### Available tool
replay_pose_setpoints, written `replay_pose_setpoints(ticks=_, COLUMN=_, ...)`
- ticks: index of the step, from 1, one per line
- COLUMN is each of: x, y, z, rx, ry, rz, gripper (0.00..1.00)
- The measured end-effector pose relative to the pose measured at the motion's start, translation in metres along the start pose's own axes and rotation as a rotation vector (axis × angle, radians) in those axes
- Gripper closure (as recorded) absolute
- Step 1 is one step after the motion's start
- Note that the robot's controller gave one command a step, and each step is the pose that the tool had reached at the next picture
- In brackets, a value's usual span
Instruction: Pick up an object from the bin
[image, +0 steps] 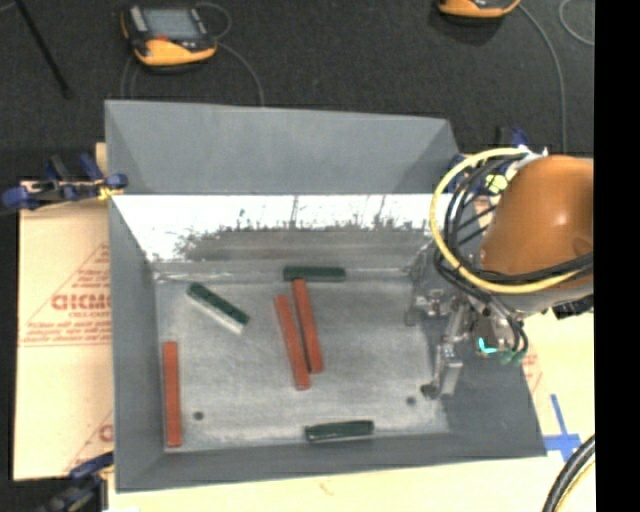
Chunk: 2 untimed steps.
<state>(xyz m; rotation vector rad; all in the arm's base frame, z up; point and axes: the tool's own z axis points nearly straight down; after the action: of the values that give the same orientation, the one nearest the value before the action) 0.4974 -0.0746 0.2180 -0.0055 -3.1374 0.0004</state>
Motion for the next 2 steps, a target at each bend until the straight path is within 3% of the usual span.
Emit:
replay_pose_setpoints(ticks=1, x=-0.002, y=0.000, z=-0.004, rx=0.001, ry=-0.008, rz=-0.002, gripper=0.00)
replay_pose_setpoints(ticks=2, x=0.007, y=0.020, z=0.040, rx=0.001, ry=-0.016, rz=0.015, gripper=0.00)
